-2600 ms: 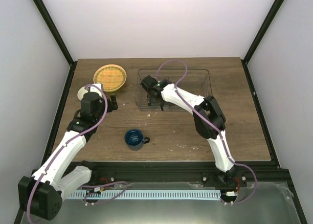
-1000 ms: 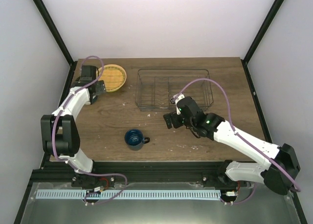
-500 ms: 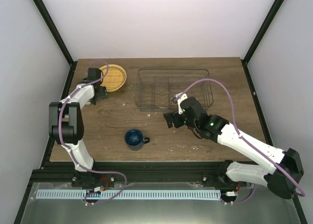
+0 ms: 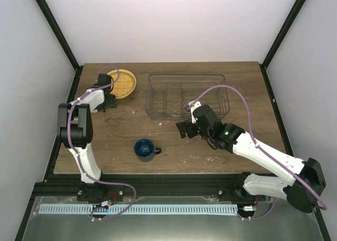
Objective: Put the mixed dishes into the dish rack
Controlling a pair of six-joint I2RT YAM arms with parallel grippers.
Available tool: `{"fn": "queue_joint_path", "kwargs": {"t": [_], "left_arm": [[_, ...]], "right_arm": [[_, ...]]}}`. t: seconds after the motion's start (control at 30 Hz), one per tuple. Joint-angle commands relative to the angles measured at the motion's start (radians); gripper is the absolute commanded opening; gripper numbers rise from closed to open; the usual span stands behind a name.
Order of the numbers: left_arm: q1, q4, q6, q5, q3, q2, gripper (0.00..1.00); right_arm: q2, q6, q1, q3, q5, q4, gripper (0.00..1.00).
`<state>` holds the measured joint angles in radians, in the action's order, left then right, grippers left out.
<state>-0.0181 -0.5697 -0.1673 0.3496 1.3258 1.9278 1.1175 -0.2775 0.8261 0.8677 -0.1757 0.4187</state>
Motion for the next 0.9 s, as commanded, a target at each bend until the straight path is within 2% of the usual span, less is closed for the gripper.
{"fn": "queue_joint_path", "kwargs": {"t": [0.0,0.17,0.33,0.67,0.87], "left_arm": [[0.0,0.008,0.01,-0.007,0.016,0.022,0.85],[0.0,0.027,0.007,-0.011,-0.008,0.03,0.76],[0.0,0.041,0.002,-0.028,-0.027,0.037,0.59],[0.001,0.057,0.011,-0.015,-0.054,0.068,0.42],[0.01,0.063,0.009,-0.008,-0.076,0.049,0.18]], "right_arm": [[0.013,-0.004,0.001,0.019,-0.017,0.009,1.0],[0.019,-0.007,0.001,0.021,-0.021,0.012,1.0],[0.027,-0.009,0.001,0.022,-0.024,0.017,1.0],[0.035,-0.017,0.001,0.018,-0.035,0.029,1.0],[0.049,-0.018,0.001,0.016,-0.047,0.035,1.0]]}}
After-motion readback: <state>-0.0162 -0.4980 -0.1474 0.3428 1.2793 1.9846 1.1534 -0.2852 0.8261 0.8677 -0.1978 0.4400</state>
